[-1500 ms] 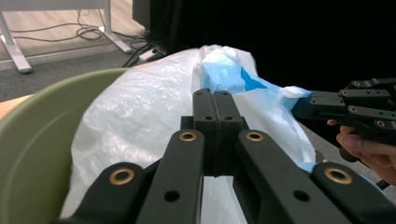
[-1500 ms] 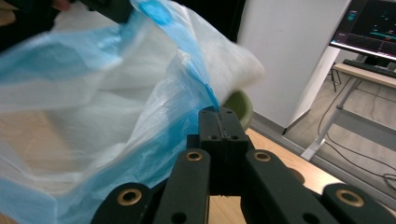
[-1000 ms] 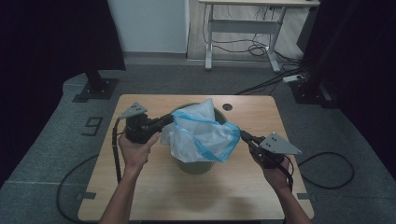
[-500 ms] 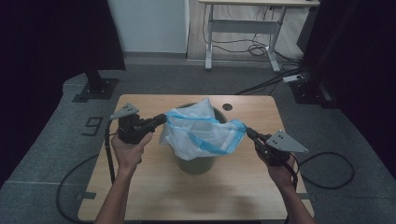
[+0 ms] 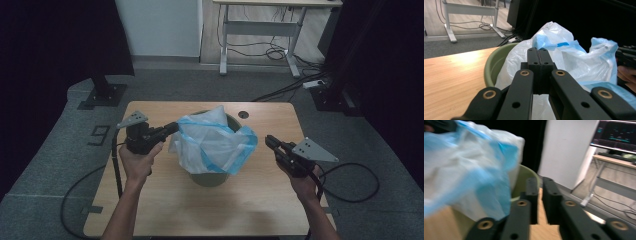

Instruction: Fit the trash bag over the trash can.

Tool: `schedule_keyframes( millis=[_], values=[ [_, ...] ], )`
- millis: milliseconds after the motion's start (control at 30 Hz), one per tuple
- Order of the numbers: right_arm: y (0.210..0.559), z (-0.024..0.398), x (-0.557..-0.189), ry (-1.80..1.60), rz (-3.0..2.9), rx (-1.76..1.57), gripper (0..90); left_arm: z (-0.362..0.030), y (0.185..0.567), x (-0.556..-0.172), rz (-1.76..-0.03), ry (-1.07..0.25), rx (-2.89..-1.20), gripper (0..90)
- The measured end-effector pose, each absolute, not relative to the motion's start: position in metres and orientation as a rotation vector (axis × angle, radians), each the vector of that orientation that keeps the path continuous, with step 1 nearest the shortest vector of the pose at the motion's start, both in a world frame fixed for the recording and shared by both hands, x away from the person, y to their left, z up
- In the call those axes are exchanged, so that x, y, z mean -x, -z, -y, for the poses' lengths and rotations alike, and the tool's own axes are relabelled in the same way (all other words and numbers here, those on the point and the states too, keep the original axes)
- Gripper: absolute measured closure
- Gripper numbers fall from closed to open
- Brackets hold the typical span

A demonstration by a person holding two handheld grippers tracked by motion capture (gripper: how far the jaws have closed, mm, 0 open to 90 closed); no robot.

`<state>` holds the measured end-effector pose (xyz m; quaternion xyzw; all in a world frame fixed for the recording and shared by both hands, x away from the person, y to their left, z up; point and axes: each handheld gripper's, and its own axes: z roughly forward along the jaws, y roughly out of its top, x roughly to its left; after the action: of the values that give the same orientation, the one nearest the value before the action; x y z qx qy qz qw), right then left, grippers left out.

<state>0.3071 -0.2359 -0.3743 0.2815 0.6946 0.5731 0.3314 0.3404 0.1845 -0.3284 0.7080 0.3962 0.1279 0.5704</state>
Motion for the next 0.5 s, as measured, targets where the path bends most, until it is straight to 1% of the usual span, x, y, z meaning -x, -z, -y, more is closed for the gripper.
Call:
schedule_keyframes(
  millis=[133, 233, 300, 500],
  values=[
    [0.368, 0.232, -0.297, -1.559, -1.795, -0.725, 69.5, -0.177, 0.329, -0.34, -0.922, -0.304, -1.68, 89.9],
    [0.363, 0.232, -0.293, -1.596, -1.794, -0.722, 66.9, -0.172, 0.331, -0.34, -0.919, -0.313, -1.698, 89.8],
    [0.361, 0.23, -0.292, -1.605, -1.808, -0.717, 63.4, -0.169, 0.332, -0.341, -0.918, -0.31, -1.702, 89.8],
    [0.371, 0.216, -0.297, -1.609, -1.896, -0.727, 51.3, -0.162, 0.334, -0.342, -0.92, -0.306, -1.711, 89.8]
  ],
)
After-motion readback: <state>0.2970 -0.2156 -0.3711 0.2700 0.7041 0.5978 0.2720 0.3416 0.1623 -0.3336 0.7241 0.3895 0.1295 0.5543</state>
